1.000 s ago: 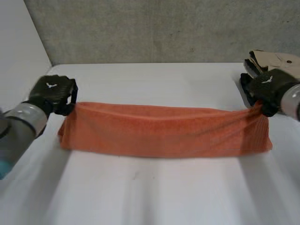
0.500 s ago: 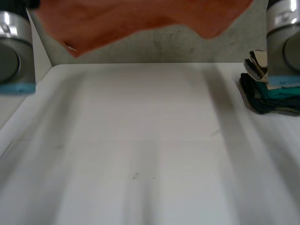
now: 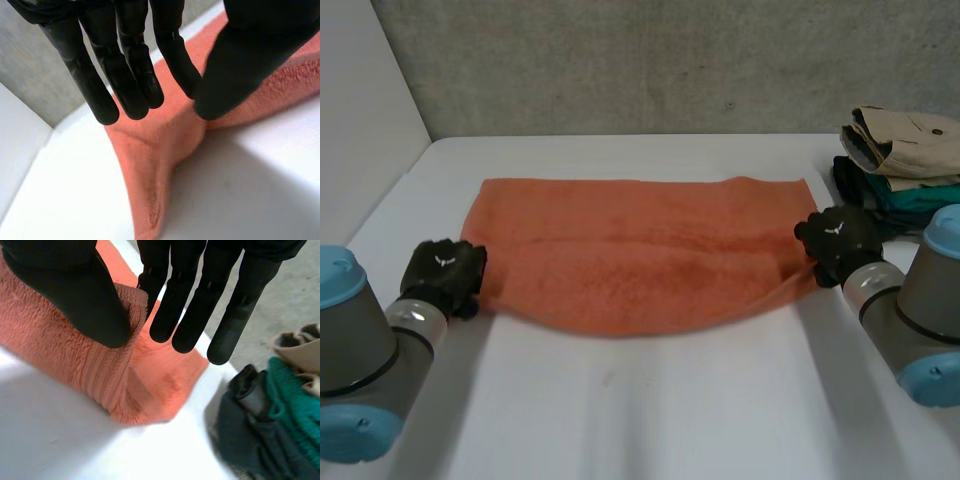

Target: Fold the laundry.

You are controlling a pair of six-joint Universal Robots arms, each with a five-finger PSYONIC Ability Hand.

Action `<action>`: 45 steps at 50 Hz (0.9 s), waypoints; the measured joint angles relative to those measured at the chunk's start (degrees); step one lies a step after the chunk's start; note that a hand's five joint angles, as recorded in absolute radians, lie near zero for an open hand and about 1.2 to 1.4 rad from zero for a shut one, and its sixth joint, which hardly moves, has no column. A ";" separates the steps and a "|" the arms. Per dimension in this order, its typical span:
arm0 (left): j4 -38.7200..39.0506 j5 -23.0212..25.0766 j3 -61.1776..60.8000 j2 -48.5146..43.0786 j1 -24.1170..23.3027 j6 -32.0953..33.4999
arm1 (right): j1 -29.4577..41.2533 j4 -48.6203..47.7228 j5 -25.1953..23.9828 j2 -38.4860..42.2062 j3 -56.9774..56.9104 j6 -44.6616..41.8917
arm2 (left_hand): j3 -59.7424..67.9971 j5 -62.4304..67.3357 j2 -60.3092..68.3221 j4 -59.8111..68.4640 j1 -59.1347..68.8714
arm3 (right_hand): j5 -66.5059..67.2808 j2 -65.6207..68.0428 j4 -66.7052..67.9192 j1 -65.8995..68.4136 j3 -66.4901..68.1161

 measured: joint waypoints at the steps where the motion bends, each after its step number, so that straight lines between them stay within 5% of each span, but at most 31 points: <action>1: -1.16 0.07 -0.50 0.63 0.05 0.70 | -0.11 -0.04 -0.37 -0.10 0.64 0.02 | -6.00 -6.52 -6.14 -6.56 -7.58 | 0.00 0.00 0.00 0.00 0.00; 6: -3.09 1.76 -0.47 2.28 1.54 2.05 | -1.08 -0.22 -0.99 -0.37 1.37 0.25 | -30.11 -31.28 -30.33 -31.03 -31.83 | 0.00 0.00 0.00 0.00 0.00; 12: -3.17 10.61 0.86 3.12 8.37 2.20 | -2.23 -0.31 -1.00 -0.52 1.17 0.33 | -31.00 -32.66 -31.52 -32.41 -32.02 | 0.00 0.00 0.00 0.00 0.00; 20: -3.61 30.11 1.52 3.22 20.37 2.38 | -2.79 -0.28 -0.92 -0.50 1.40 0.31 | -31.00 -32.65 -31.62 -32.40 -32.01 | 0.00 0.00 0.00 0.00 0.00; 24: -4.86 35.65 1.10 2.94 23.72 2.47 | -2.79 -0.28 -0.91 -0.50 1.52 0.27 | -31.00 -32.63 -31.63 -32.39 -31.99 | 0.00 0.00 0.00 0.00 0.00; 45: -6.33 33.71 -1.49 -1.95 20.39 5.11 | -2.79 -0.28 -0.91 -0.44 1.58 0.22 | -27.83 -27.90 -27.72 -27.85 -27.53 | 0.00 0.00 0.00 0.00 0.00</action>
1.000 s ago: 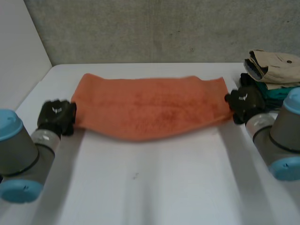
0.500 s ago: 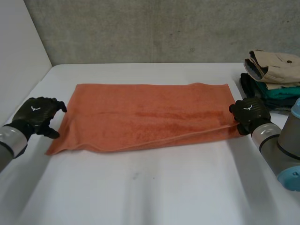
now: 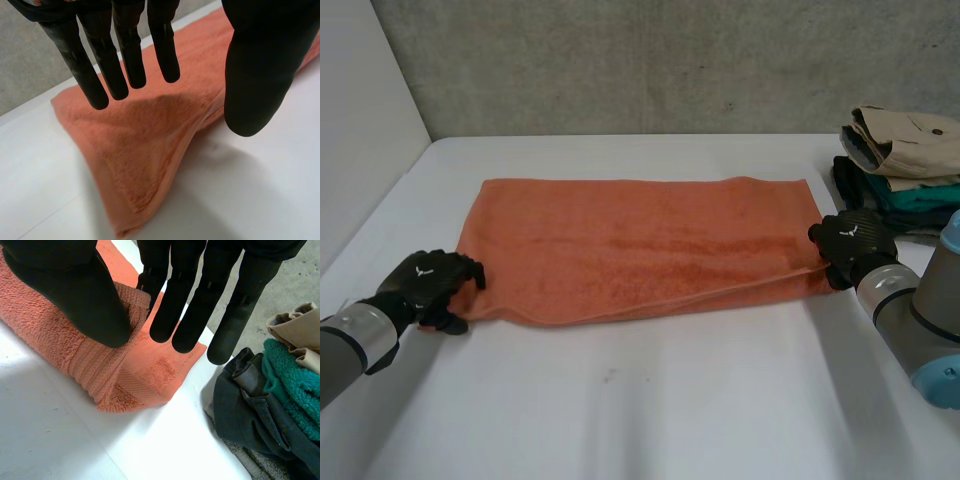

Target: Fold the laundry.

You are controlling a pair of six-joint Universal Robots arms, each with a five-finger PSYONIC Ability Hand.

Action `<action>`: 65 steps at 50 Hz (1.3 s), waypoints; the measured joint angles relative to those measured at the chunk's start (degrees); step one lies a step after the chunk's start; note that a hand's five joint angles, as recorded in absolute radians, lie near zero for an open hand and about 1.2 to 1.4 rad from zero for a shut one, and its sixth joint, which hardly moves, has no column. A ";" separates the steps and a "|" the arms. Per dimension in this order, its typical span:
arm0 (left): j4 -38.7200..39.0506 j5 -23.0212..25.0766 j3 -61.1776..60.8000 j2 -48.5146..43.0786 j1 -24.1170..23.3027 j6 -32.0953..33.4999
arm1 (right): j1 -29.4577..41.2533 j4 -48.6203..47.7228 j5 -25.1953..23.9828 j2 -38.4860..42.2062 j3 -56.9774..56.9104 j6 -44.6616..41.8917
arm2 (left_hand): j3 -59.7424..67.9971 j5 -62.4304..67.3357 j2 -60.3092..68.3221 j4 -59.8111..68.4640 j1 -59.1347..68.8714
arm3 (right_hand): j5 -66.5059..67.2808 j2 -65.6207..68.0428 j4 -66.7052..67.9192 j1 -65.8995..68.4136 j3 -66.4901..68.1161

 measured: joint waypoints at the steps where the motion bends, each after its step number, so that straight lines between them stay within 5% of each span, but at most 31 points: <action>1: 0.21 -0.44 0.16 -0.45 -0.05 0.76 | -0.01 0.00 0.00 0.00 0.01 0.00 | 1.42 1.13 1.40 1.19 1.39 | 0.00 0.00 0.00 0.00 0.00; 6: 1.03 -2.71 1.14 -2.67 -0.16 5.01 | -0.03 0.00 0.00 0.00 0.06 -0.01 | 6.43 5.73 6.35 6.02 6.58 | 0.00 0.00 0.00 0.00 0.00; 10: 1.42 -3.53 1.61 -3.75 -0.18 6.77 | -0.03 0.02 0.09 0.00 0.16 -0.16 | 30.00 29.49 30.16 29.92 30.44 | 0.00 0.00 0.00 0.00 0.00; 18: 1.68 -3.72 0.45 0.30 -0.33 6.73 | 0.02 1.86 0.43 -2.13 1.28 -1.38 | 33.88 31.83 34.01 33.80 31.55 | 0.00 0.00 0.00 0.10 0.00; 23: -0.24 -3.97 -2.43 9.28 -0.54 6.73 | 0.01 10.93 0.19 -8.60 1.63 -5.37 | 33.88 31.84 34.01 33.80 31.55 | 0.00 0.00 0.00 0.36 0.00; 32: -24.21 -5.86 -6.46 24.44 1.30 15.19 | -2.09 42.87 0.05 -14.88 2.77 -22.80 | 33.93 31.84 34.02 33.82 31.55 | 0.00 0.00 0.00 0.36 0.00; 39: -37.80 -5.89 -6.04 24.48 2.99 28.07 | -3.20 45.40 0.23 -14.76 2.53 -25.76 | 33.95 31.83 34.05 33.98 31.55 | 0.00 0.00 0.00 0.36 0.00; 44: -33.13 -5.75 -2.87 19.91 1.36 29.34 | -3.11 38.37 0.44 -12.81 0.35 -21.54 | 33.96 31.84 34.05 34.03 31.55 | 0.00 0.00 0.00 0.36 0.00; 55: -8.70 -6.34 15.62 0.48 -9.58 17.57 | -1.07 18.71 7.61 -1.13 -9.04 -13.30 | 33.97 31.84 34.07 34.04 31.55 | 0.00 0.00 0.00 0.36 0.00; 65: -2.39 -9.57 34.54 -15.11 -14.30 13.91 | -0.33 5.27 10.34 4.05 -13.50 -13.39 | 33.97 31.84 34.08 34.05 31.55 | 0.00 0.00 0.00 0.36 0.00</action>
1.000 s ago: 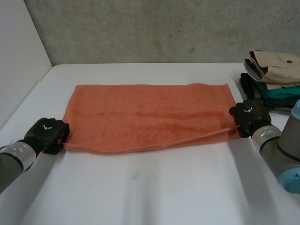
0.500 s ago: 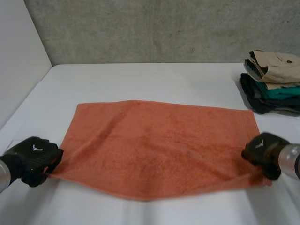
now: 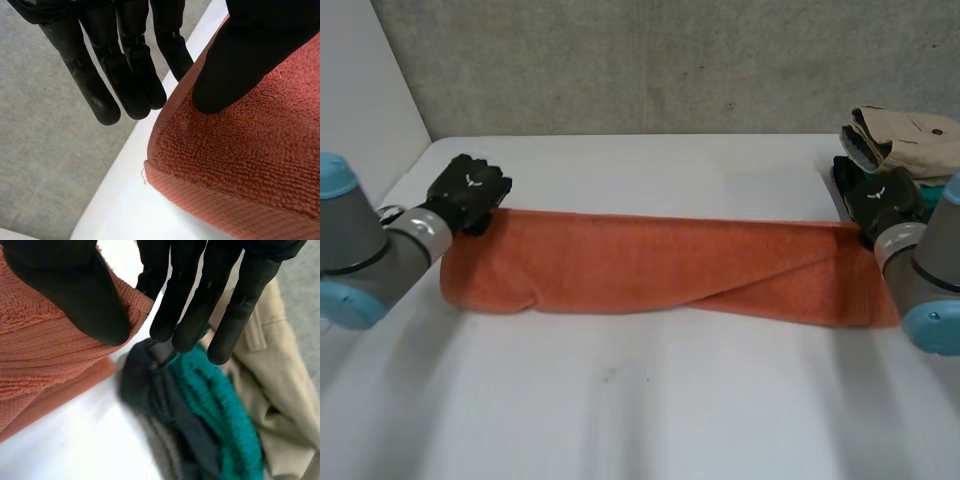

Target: Fold the laundry.

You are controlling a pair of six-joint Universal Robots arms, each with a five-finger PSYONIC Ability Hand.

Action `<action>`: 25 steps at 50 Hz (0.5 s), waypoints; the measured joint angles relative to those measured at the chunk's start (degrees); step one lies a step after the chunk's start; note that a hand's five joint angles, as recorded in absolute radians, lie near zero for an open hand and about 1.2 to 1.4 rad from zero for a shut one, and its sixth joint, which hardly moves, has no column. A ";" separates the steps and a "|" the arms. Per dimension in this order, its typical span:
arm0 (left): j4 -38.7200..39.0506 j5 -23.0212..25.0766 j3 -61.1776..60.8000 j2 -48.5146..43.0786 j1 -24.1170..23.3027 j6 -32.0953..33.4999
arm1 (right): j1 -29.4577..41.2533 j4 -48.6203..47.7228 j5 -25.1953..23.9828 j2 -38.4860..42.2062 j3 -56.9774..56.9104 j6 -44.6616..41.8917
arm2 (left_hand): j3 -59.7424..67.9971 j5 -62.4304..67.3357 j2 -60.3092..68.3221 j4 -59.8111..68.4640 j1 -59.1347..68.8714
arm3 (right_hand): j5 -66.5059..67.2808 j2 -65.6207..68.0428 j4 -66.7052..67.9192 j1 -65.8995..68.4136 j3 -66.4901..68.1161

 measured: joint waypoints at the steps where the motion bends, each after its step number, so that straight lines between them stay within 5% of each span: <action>1: 0.07 -0.53 1.72 -1.34 -0.31 -0.03 | 0.11 -0.88 0.02 0.53 -0.42 -0.02 | 0.00 0.00 0.00 0.00 0.00 | 0.00 0.00 0.00 0.00 0.00; 16: 6.09 -8.08 24.83 -20.21 -3.65 0.13 | 2.09 -13.94 0.97 12.68 -10.97 -0.23 | 0.00 0.00 0.00 0.00 0.00 | 0.00 -0.08 0.08 -0.01 -0.11; 20: 7.84 -9.22 25.45 -21.18 -4.29 -0.38 | 2.15 -15.48 1.24 14.06 -11.97 -0.23 | -16.75 -15.49 -17.08 -17.23 -17.81 | -11.55 -14.31 -14.48 -11.30 -14.43; 22: 8.72 -9.64 24.82 -21.45 -5.27 -0.93 | 2.43 -16.09 1.52 15.02 -12.38 -0.16 | -45.54 -44.72 -46.91 -46.66 -49.40 | -40.71 -43.12 -39.86 -39.74 -40.45; 25: 9.20 -9.65 23.55 -21.34 -6.11 -1.29 | 2.77 -15.97 1.93 15.15 -12.24 0.01 | -54.83 -52.94 -55.01 -55.54 -54.96 | -51.25 -53.62 -52.59 -49.81 -52.77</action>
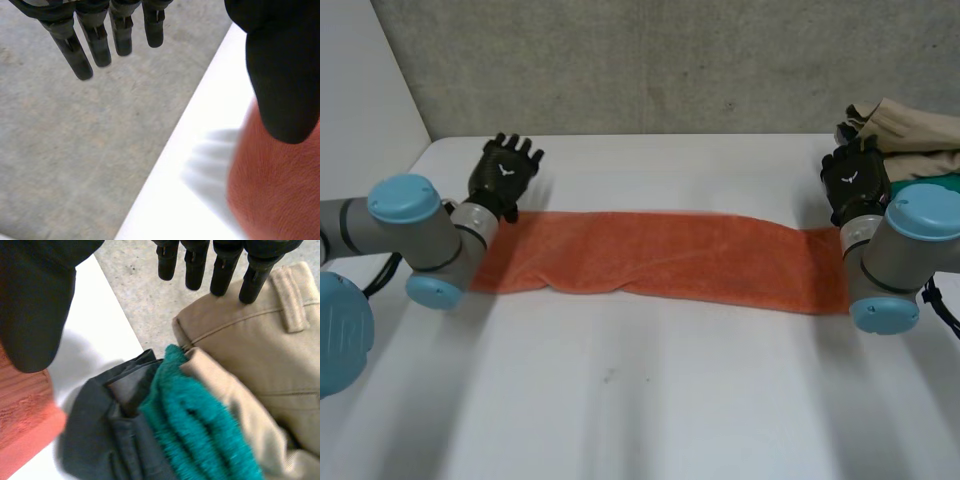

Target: Fold the laundry.

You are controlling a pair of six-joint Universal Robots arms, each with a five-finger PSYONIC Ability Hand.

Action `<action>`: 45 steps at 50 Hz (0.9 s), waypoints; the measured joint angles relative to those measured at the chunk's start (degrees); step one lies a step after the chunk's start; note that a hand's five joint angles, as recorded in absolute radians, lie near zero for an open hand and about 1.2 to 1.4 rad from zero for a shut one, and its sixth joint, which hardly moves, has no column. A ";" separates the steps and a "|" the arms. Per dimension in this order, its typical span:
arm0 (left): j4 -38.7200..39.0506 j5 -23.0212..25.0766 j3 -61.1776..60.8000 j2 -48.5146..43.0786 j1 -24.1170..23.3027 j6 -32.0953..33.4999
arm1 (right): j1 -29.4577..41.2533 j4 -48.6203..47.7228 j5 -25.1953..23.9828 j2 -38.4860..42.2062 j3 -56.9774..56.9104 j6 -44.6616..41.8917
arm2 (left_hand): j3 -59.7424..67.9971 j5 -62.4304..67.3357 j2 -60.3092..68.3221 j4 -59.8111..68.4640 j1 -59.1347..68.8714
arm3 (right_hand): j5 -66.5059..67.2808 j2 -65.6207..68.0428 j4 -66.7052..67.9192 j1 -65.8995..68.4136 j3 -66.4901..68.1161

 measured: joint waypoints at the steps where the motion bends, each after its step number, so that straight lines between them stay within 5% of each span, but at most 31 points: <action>1: 0.33 0.10 -1.44 0.35 -0.74 -0.27 | 0.42 0.69 0.62 -0.36 0.64 0.47 | -1.27 -0.84 -1.37 -1.61 -0.08 | -1.56 -1.78 -3.16 -0.94 -2.98; 12: 0.08 0.12 -11.48 9.54 -1.59 -1.74 | 0.51 12.30 0.13 -9.90 7.51 10.15 | -1.27 -0.87 -1.48 -1.63 -0.08 | -0.21 -0.49 -2.41 -0.60 -1.88; 22: 0.32 0.53 -26.97 23.82 0.06 -9.45 | -3.68 25.14 -8.08 -17.57 15.92 20.23 | -1.27 -0.87 -1.48 -1.63 -0.08 | 10.25 8.95 7.76 9.93 8.16; 33: 1.00 1.68 -35.21 28.82 0.93 -12.45 | -7.40 24.17 -10.82 -17.73 21.81 19.66 | -1.27 -0.89 -1.48 -1.63 -0.08 | 11.39 9.80 8.94 10.79 8.98; 39: 0.99 2.21 -35.93 28.72 0.78 -12.42 | -7.91 19.67 -10.20 -16.00 21.82 18.35 | -1.27 -0.87 -1.48 -1.63 -0.08 | 49.87 51.54 48.36 50.23 49.22; 45: 0.94 2.16 -36.32 29.23 0.60 -12.40 | -10.24 15.43 -8.22 -16.19 22.92 15.09 | -1.27 -0.87 -1.48 -1.63 -0.08 | 51.85 53.70 52.41 50.61 52.38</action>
